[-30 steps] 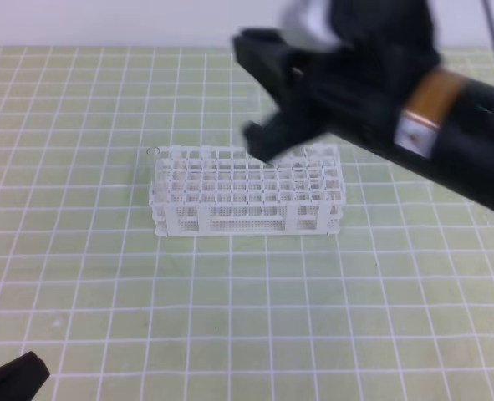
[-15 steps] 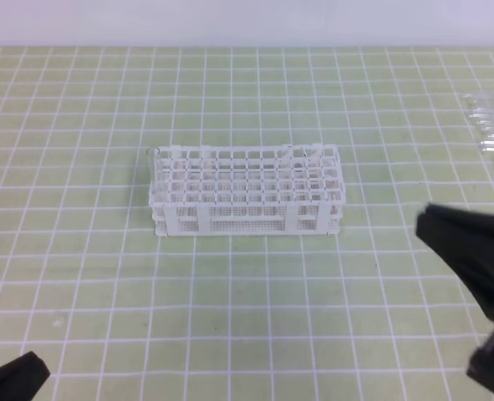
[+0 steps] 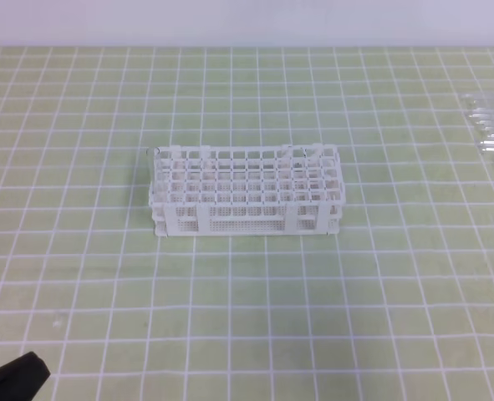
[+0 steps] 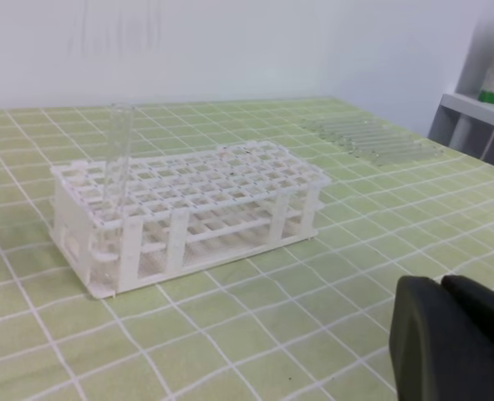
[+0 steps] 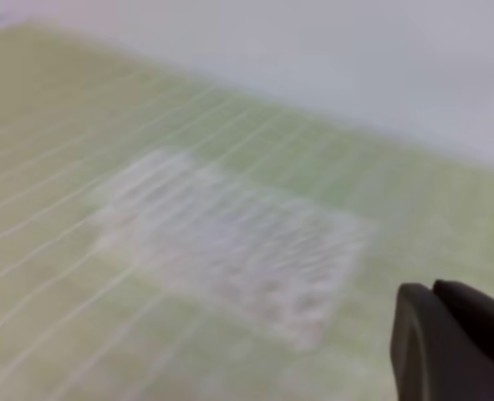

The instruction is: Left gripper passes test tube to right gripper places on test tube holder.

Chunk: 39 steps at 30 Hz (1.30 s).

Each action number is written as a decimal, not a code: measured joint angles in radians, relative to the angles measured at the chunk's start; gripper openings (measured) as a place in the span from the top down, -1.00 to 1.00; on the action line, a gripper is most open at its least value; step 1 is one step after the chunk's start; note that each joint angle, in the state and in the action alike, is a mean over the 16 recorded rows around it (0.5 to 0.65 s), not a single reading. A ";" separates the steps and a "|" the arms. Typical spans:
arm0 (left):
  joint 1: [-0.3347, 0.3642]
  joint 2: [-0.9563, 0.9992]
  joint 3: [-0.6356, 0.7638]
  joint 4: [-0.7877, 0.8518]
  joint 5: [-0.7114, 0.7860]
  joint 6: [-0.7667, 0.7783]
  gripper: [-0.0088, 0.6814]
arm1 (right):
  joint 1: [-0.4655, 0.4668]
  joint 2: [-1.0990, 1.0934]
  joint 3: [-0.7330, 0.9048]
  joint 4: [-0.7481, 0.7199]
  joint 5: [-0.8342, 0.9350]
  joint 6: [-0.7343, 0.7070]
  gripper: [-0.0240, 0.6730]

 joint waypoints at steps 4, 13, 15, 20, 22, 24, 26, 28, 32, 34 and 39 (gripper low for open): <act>0.000 0.000 0.000 0.000 -0.001 0.000 0.98 | -0.151 -0.128 0.093 0.011 -0.011 0.000 0.97; 0.000 -0.002 0.000 0.000 0.001 0.000 0.98 | -0.405 -0.413 0.304 0.078 -0.017 0.000 0.97; 0.000 -0.002 0.000 0.000 0.001 0.000 0.98 | -0.426 -0.451 0.331 0.093 0.005 0.000 0.97; 0.000 -0.001 0.000 0.000 -0.002 0.000 0.98 | -0.444 -0.507 0.365 0.124 0.083 -0.001 0.97; 0.000 -0.001 0.000 0.000 -0.001 0.000 0.98 | -0.444 -0.515 0.368 0.129 0.114 -0.001 0.97; 0.000 -0.001 0.000 0.000 0.000 0.000 0.98 | -0.444 -0.517 0.368 0.131 0.141 -0.001 0.97; 0.000 -0.002 0.000 0.000 0.000 0.000 0.98 | -0.444 -0.517 0.368 0.132 0.168 -0.001 0.97; 0.000 -0.002 0.000 0.000 0.000 0.000 0.98 | -0.444 -0.517 0.368 0.132 0.189 -0.002 0.97; 0.000 -0.002 0.000 0.000 0.001 0.000 0.98 | -0.444 -0.517 0.368 0.132 0.215 -0.002 0.97; 0.000 -0.002 0.000 0.000 0.001 0.000 0.98 | -0.444 -0.517 0.368 0.132 0.219 -0.002 0.97; 0.000 -0.002 0.000 0.000 0.002 0.000 0.98 | -0.444 -0.517 0.368 0.132 0.221 -0.002 0.97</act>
